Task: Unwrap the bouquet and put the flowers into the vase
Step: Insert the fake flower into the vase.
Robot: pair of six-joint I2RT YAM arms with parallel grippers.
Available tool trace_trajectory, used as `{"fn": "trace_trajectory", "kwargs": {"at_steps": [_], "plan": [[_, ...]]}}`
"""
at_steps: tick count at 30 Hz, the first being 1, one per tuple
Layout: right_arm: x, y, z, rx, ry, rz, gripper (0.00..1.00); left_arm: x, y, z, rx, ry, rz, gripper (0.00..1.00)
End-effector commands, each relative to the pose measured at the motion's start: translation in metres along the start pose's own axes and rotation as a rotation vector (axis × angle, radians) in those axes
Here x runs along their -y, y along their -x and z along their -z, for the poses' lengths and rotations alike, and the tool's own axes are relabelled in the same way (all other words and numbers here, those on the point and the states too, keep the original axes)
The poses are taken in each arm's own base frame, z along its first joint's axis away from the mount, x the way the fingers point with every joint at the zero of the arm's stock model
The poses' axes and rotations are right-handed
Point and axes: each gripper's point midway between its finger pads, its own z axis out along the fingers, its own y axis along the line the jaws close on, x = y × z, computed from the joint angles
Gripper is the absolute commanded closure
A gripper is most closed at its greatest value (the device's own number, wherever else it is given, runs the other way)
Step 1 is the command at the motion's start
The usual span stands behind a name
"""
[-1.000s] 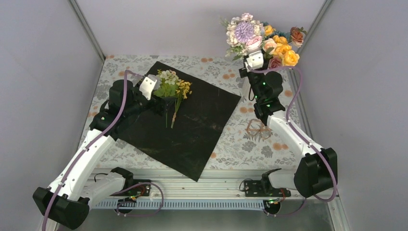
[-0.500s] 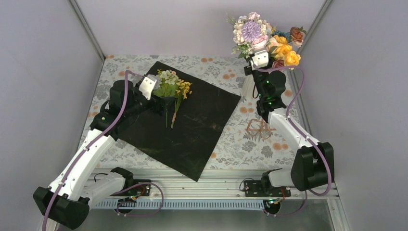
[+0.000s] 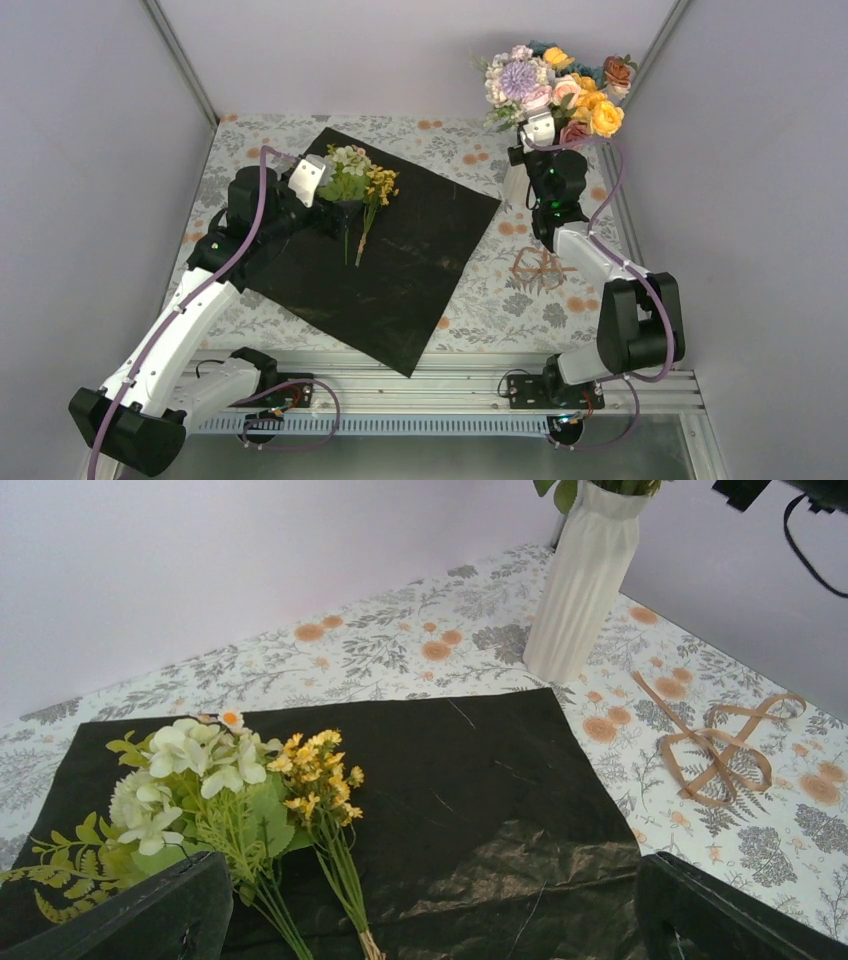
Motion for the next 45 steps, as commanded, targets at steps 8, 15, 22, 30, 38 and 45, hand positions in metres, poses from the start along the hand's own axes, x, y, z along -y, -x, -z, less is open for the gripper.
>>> {"fn": "trace_trajectory", "kwargs": {"at_steps": [8,15,22,30,38,45], "plan": [[0.004,-0.043,-0.005,-0.071,-0.020,-0.053,0.96,-0.002,0.002,0.002,0.012,0.016,-0.017,0.00],[0.003,-0.059,-0.007,-0.116,-0.021,-0.050,0.95,-0.002,0.003,0.003,0.018,0.020,-0.019,0.00],[0.004,-0.076,-0.008,-0.165,-0.034,-0.046,0.92,-0.004,0.003,0.004,0.018,0.029,-0.020,0.00],[0.006,-0.045,-0.007,-0.169,-0.002,-0.100,0.78,-0.010,0.002,0.003,0.011,0.065,-0.017,0.00],[0.005,-0.036,0.008,-0.389,0.013,-0.246,0.56,-0.014,0.003,0.004,0.013,0.085,-0.019,0.00],[-0.002,-0.042,0.033,-0.504,0.010,-0.320,0.52,-0.020,0.002,-0.002,0.004,0.111,0.016,0.00]]}}
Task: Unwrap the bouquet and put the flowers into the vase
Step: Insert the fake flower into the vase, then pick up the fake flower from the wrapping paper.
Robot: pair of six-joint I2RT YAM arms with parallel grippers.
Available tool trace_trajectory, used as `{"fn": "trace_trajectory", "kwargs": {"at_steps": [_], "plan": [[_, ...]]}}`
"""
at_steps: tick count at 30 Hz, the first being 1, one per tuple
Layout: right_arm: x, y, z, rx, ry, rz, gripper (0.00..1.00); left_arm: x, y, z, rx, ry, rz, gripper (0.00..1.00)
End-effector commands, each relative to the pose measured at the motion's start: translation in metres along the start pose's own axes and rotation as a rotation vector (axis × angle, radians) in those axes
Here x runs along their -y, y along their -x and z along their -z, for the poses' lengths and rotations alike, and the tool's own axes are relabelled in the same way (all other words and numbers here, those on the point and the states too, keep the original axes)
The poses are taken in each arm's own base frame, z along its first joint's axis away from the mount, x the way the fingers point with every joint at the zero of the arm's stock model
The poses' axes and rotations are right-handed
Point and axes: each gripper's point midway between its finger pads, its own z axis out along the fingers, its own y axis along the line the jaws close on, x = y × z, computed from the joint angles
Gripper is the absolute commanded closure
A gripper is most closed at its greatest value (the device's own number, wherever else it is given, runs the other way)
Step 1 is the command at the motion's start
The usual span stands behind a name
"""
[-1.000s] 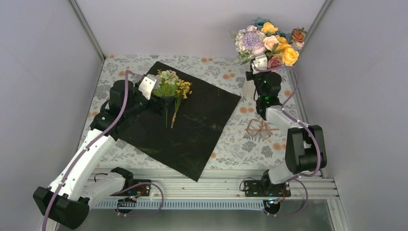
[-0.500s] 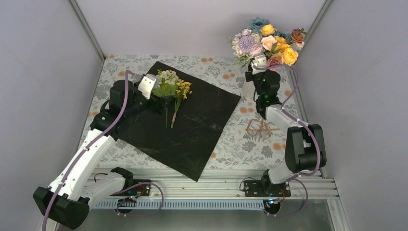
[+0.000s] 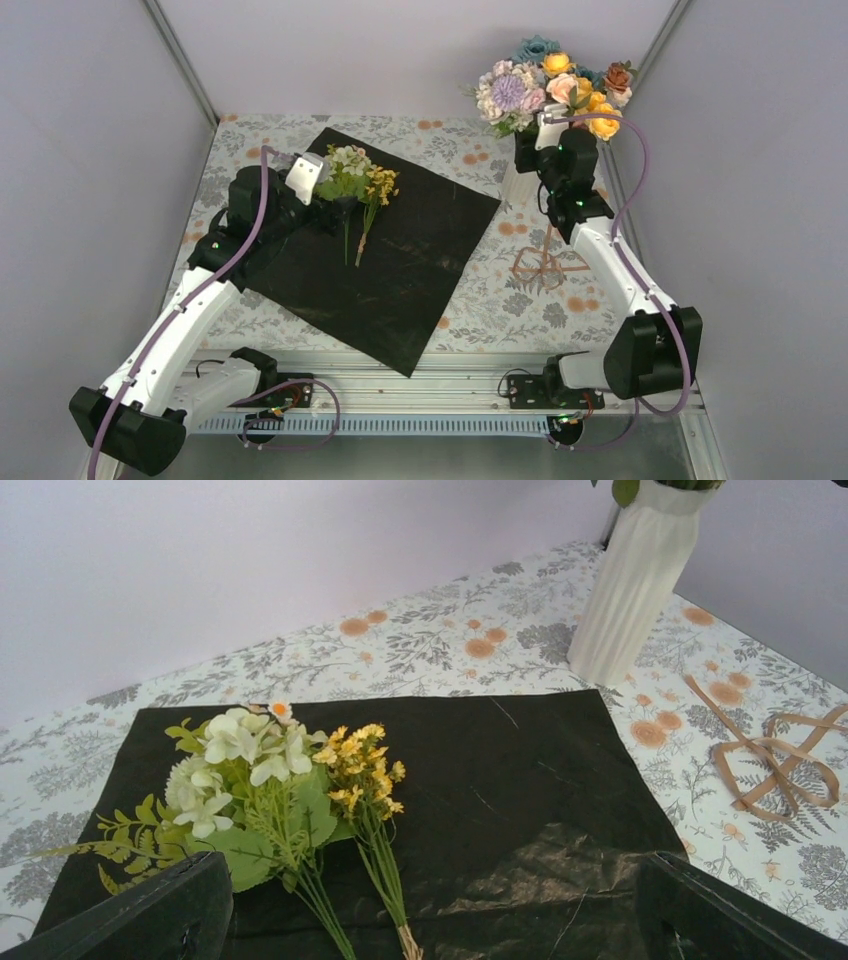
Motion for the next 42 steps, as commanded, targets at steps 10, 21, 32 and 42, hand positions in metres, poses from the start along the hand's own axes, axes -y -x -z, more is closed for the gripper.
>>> {"fn": "trace_trajectory", "kwargs": {"at_steps": [10,21,32,42], "plan": [[-0.016,-0.018,0.040,-0.213,0.042,-0.178,0.43,-0.020,-0.006,-0.020,-0.057,0.092,0.137,0.00],[-0.050,-0.053,0.100,-0.333,0.191,-0.363,0.37,-0.028,-0.039,-0.066,-0.163,0.099,0.307,0.19],[-0.077,-0.078,0.159,-0.338,0.313,-0.588,0.48,-0.067,-0.103,-0.135,-0.257,0.199,0.437,0.43],[-0.074,-0.090,0.159,-0.383,0.291,-0.514,0.44,-0.089,-0.174,-0.171,-0.376,0.276,0.498,0.48]]}}
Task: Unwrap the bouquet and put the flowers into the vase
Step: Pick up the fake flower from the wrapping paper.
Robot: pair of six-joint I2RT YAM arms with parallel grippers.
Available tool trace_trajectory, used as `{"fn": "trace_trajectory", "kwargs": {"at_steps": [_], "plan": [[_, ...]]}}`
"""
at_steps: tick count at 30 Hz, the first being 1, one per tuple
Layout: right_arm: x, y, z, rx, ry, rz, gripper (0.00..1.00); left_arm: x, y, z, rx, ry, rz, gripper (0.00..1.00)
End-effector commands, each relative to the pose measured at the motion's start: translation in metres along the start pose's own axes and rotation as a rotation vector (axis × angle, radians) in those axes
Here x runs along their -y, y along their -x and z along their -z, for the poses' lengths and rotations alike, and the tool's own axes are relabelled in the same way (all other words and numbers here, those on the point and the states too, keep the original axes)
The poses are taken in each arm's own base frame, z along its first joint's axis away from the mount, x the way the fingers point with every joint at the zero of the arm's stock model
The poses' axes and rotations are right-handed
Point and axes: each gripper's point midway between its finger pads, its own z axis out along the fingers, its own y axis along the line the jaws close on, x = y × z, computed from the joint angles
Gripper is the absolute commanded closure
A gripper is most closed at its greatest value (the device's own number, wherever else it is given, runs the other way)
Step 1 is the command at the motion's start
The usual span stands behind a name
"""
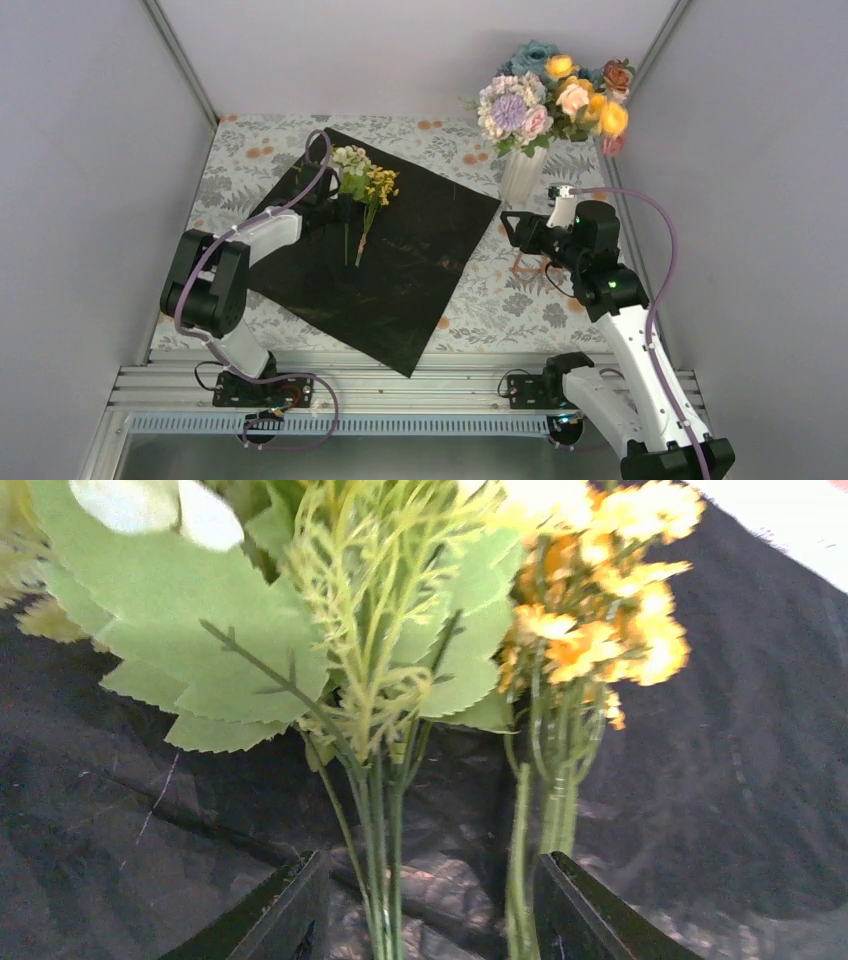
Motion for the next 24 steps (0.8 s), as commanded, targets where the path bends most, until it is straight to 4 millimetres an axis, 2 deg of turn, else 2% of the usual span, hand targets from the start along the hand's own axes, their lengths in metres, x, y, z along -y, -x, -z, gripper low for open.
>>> {"fn": "trace_trajectory", "kwargs": {"at_steps": [1,6,11,12,14,16,19,24], "plan": [[-0.001,-0.009,-0.001,-0.027,0.008,0.019,0.44,-0.011,-0.012,-0.023,-0.011,0.025,0.033,0.48],[0.003,-0.019,-0.005,-0.052,0.015,0.027,0.44,-0.017,-0.027,-0.039,-0.051,0.029,0.027,0.49],[0.002,-0.022,-0.008,-0.060,0.018,0.031,0.46,-0.020,-0.035,-0.049,-0.073,0.034,0.017,0.58],[0.001,-0.021,-0.007,-0.059,0.022,0.033,0.46,-0.021,-0.036,-0.050,-0.076,0.037,0.014,0.61],[-0.001,-0.021,-0.008,-0.059,0.025,0.035,0.47,-0.022,-0.036,-0.051,-0.078,0.039,0.007,0.78],[-0.003,-0.020,-0.008,-0.060,0.031,0.040,0.48,-0.021,-0.033,-0.048,-0.068,0.038,0.006,0.88],[-0.007,-0.022,-0.008,-0.062,0.044,0.049,0.48,-0.018,-0.023,-0.034,-0.026,0.034,0.008,0.97],[-0.019,-0.019,-0.010,-0.062,0.096,0.032,0.48,-0.012,0.005,0.000,0.076,0.039,0.012,0.98]]}}
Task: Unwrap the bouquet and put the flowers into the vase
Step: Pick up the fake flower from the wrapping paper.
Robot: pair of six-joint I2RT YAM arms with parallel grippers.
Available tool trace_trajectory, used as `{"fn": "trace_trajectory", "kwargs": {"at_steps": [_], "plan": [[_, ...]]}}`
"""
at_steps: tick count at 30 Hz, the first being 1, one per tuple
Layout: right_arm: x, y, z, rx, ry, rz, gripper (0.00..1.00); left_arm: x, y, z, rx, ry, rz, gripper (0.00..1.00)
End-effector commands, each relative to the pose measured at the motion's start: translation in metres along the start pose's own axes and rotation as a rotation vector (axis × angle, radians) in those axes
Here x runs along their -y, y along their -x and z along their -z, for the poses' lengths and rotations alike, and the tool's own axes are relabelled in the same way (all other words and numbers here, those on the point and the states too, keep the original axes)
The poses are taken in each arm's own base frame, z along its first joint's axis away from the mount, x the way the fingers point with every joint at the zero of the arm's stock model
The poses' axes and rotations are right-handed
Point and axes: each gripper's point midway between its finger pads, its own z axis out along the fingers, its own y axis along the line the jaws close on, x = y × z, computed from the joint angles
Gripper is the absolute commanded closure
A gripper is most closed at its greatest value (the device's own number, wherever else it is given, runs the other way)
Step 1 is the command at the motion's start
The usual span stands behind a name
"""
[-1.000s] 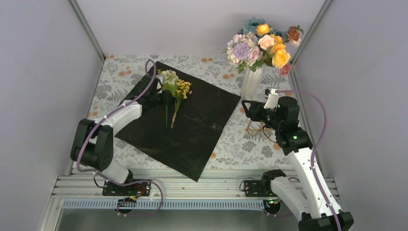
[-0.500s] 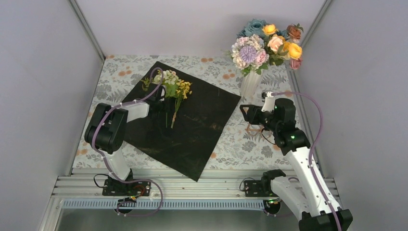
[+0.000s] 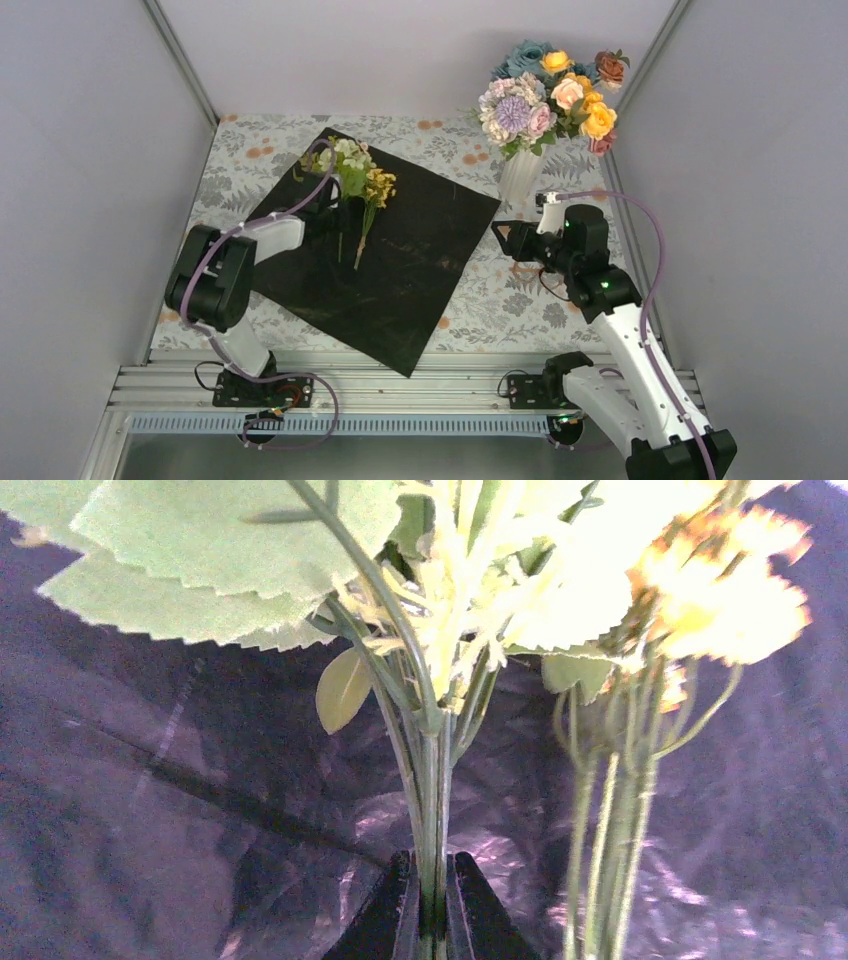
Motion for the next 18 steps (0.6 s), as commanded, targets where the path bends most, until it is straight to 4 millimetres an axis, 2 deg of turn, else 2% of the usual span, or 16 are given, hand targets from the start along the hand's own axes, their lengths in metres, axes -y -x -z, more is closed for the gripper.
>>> {"fn": "trace_trajectory", "kwargs": {"at_steps": [1,4,10,18], "plan": [[-0.023,0.008,0.001,0.017,0.091,0.001,0.48,0.008,0.041,0.041,0.157,-0.005,0.006,0.98],[-0.038,0.014,0.002,0.037,0.142,0.004,0.49,0.016,0.060,0.068,0.223,-0.026,0.001,0.98],[-0.061,0.016,-0.001,0.048,0.208,0.011,0.47,0.039,0.084,0.121,0.320,-0.110,-0.033,0.98],[-0.121,0.025,0.003,0.108,0.393,0.058,0.42,0.105,0.082,0.176,0.325,-0.460,-0.188,0.98]]}}
